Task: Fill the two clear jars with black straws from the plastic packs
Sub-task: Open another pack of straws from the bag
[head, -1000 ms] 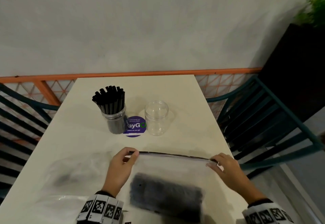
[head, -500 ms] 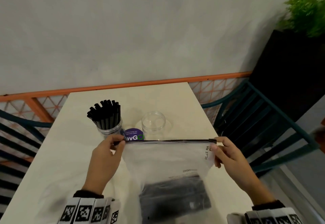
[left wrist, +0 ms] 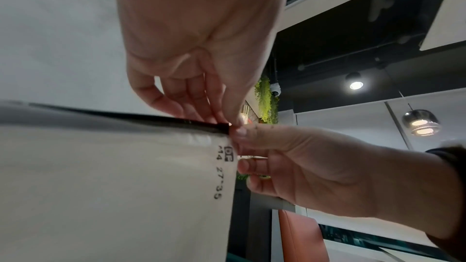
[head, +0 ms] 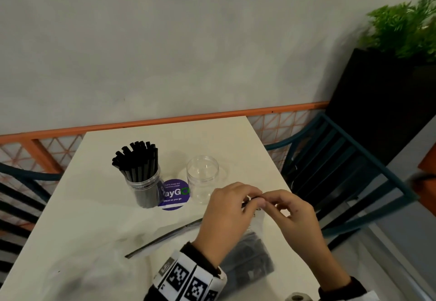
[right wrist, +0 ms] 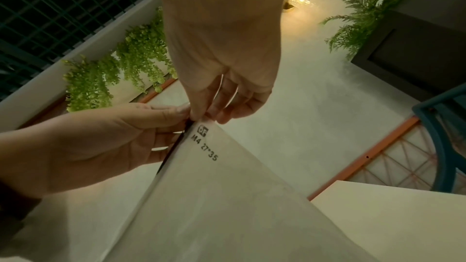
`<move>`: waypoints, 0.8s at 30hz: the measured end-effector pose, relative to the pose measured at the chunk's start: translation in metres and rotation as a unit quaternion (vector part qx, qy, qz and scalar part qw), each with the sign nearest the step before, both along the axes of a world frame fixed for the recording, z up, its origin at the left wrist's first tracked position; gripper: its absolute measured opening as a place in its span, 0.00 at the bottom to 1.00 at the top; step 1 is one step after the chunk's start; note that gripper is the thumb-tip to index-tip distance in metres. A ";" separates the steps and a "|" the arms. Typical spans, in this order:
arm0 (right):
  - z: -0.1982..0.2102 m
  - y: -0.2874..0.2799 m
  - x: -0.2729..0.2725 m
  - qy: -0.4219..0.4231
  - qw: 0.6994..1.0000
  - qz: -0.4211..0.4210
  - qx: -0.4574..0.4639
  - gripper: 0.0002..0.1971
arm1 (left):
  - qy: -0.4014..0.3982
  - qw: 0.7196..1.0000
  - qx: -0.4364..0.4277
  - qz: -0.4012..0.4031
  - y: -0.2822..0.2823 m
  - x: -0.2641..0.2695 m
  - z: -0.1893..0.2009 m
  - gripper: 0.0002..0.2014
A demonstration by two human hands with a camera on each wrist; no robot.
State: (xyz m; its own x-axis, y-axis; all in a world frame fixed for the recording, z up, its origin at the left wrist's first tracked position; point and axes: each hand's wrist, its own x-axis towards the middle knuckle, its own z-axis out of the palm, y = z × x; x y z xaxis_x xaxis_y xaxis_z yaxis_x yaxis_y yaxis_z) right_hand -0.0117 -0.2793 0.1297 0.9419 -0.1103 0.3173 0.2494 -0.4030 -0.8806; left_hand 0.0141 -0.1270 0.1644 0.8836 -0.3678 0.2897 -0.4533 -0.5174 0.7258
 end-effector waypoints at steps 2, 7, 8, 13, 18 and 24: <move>-0.004 0.001 0.001 0.013 1.000 -0.002 -0.001 0.07 | 0.013 1.000 -0.008 0.004 0.003 0.001 -0.004 0.09; -0.012 0.002 0.003 0.034 0.999 0.005 -0.015 0.04 | 0.038 0.998 -0.038 0.015 0.012 0.000 -0.008 0.06; -0.012 0.003 0.003 0.037 0.999 0.006 -0.013 0.04 | 0.038 0.999 -0.033 0.017 0.013 0.000 -0.009 0.06; -0.011 -0.002 0.005 0.049 0.998 -0.015 0.036 0.06 | 0.008 0.999 0.017 0.034 0.027 0.006 -0.015 0.04; -0.006 -0.021 0.007 0.049 0.992 -0.044 0.111 0.04 | -0.049 0.994 0.050 0.082 0.068 0.012 -0.026 0.10; -0.008 -0.020 0.011 0.037 0.980 -0.036 0.193 0.11 | -0.057 0.984 0.089 0.141 0.108 0.017 -0.031 0.12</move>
State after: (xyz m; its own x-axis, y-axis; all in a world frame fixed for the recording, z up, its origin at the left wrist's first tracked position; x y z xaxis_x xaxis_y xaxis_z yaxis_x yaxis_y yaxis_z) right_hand -0.0006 -0.2992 0.1219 0.9460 -0.2760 0.1698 0.1622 -0.0502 -0.9855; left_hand 0.0308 -0.0186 0.1334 0.9233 -0.1670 0.3460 -0.3472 -0.7479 0.5657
